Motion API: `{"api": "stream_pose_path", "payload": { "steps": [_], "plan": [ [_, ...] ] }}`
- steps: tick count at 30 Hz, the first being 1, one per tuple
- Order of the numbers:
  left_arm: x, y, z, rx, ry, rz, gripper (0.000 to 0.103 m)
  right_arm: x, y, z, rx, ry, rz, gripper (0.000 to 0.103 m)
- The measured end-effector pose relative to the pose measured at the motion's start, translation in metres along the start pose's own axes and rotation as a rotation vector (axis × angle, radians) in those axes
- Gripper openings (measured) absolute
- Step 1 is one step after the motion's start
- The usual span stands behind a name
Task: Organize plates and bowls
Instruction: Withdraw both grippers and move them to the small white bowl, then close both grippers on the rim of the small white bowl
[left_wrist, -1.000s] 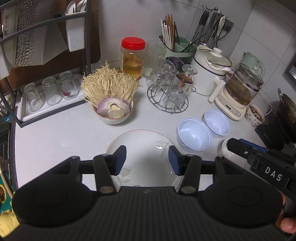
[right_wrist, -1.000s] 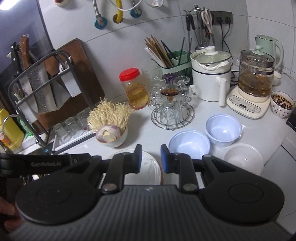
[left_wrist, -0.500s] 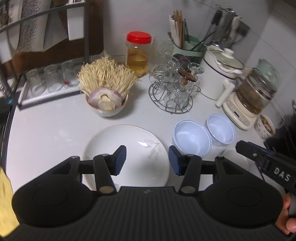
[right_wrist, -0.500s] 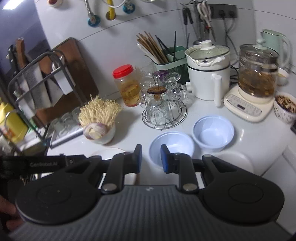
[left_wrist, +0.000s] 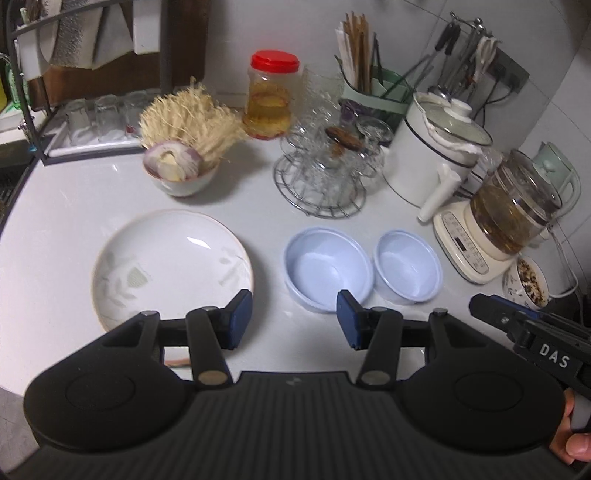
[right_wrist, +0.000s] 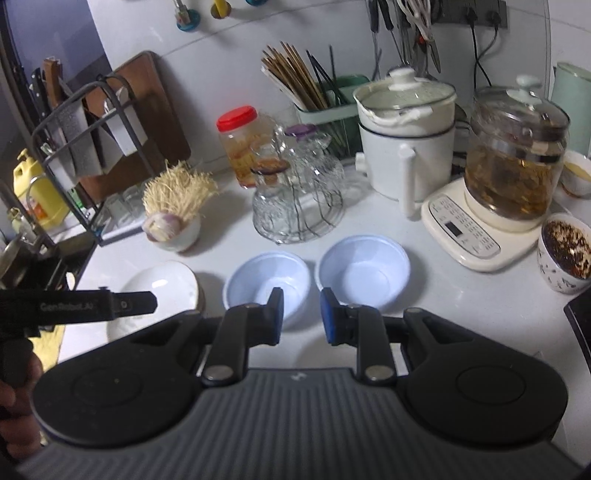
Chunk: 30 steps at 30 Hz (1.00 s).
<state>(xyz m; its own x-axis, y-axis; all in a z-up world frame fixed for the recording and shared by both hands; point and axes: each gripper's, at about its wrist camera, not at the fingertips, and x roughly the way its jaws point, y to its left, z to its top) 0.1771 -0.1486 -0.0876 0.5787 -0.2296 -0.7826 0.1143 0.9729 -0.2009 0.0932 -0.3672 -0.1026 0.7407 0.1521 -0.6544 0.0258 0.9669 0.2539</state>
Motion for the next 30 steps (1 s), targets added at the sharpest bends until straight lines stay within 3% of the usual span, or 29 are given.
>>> {"api": "stream_pose_path", "payload": {
  "steps": [7,10,13,26,30],
  "plan": [
    [0.034,-0.016,-0.017,0.013,0.081,-0.06,0.056,0.012,-0.03,-0.016,0.086,0.062,-0.048,0.026],
    [0.044,-0.033,-0.021,0.099,0.073,-0.048,0.056,0.022,-0.047,-0.024,0.118,0.094,-0.081,0.026],
    [0.056,-0.045,-0.022,0.149,0.089,-0.088,0.056,0.031,-0.062,-0.033,0.152,0.119,-0.116,0.026],
    [0.13,-0.054,-0.034,0.095,0.247,-0.159,0.055,0.074,-0.095,-0.061,0.245,0.233,-0.129,0.026],
    [0.143,-0.058,-0.039,0.102,0.28,-0.175,0.046,0.08,-0.101,-0.063,0.268,0.243,-0.119,0.026]
  ]
}}
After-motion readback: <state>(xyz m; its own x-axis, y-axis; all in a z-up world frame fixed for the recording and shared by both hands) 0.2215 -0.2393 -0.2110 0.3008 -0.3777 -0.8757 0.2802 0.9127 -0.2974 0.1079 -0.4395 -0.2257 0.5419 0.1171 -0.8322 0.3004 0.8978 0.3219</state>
